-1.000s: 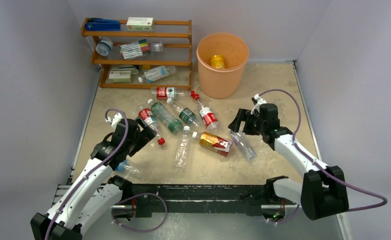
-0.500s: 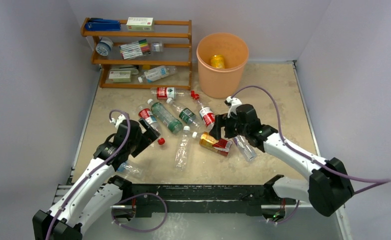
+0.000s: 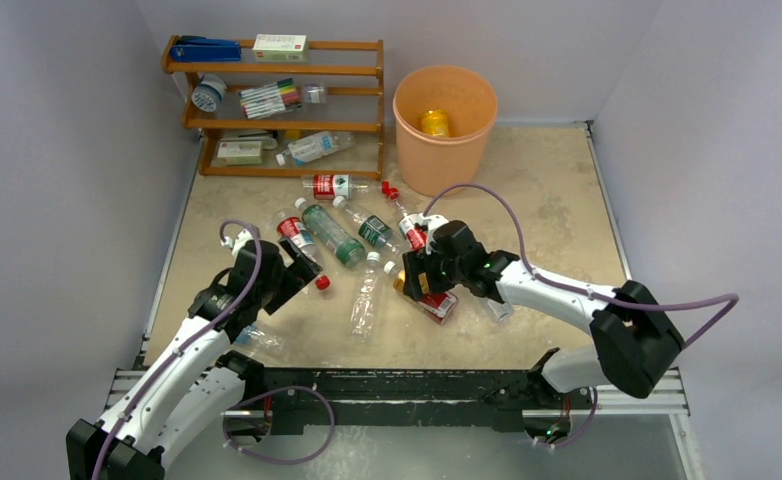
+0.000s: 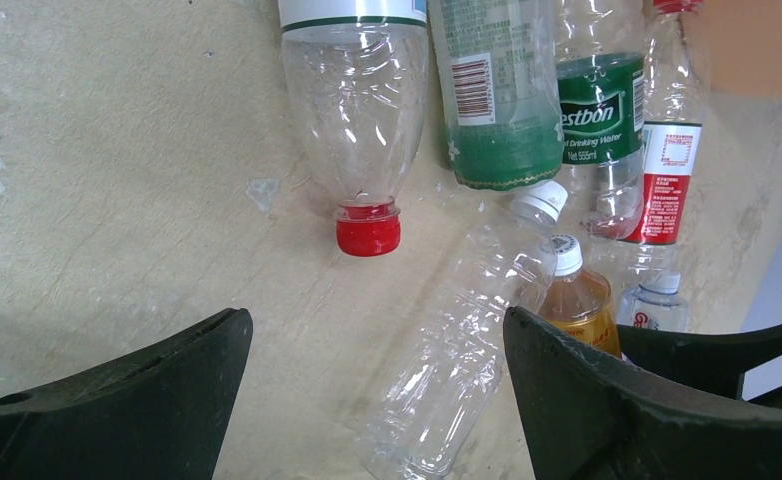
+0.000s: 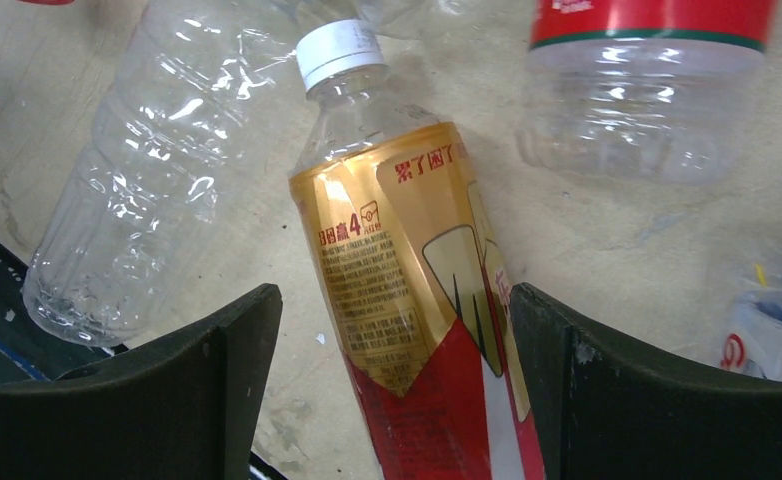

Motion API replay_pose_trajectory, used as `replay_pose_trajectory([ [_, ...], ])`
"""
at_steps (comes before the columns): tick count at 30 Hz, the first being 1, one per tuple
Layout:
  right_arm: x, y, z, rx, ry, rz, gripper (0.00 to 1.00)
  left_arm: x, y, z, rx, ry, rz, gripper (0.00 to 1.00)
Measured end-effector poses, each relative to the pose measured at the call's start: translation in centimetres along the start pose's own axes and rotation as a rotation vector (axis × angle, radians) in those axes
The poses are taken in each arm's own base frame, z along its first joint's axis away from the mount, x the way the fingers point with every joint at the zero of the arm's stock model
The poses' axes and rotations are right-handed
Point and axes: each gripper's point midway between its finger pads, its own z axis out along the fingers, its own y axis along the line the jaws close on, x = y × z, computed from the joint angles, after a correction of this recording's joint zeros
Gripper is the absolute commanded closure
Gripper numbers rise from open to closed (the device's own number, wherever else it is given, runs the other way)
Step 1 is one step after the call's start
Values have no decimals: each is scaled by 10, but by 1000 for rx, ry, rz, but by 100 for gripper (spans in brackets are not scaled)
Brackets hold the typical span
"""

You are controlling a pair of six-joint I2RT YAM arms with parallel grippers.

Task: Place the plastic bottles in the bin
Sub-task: Pick up the plastic bottle at the center of the board.

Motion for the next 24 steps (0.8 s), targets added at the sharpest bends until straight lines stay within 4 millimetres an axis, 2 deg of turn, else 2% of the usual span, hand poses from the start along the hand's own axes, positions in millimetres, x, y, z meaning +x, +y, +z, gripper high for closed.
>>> replay_pose_trajectory([
  [4, 2, 11, 8, 6, 18, -37, 24, 3, 4, 2, -7, 8, 2, 4],
  [12, 18, 15, 19, 33, 77, -65, 26, 4, 4, 1, -5, 9, 1, 4],
  [18, 21, 17, 20, 40, 90, -74, 50, 4, 3, 1, -3, 11, 1, 4],
  [24, 20, 19, 16, 45, 98, -78, 56, 4, 3, 1, 0, 13, 1, 4],
])
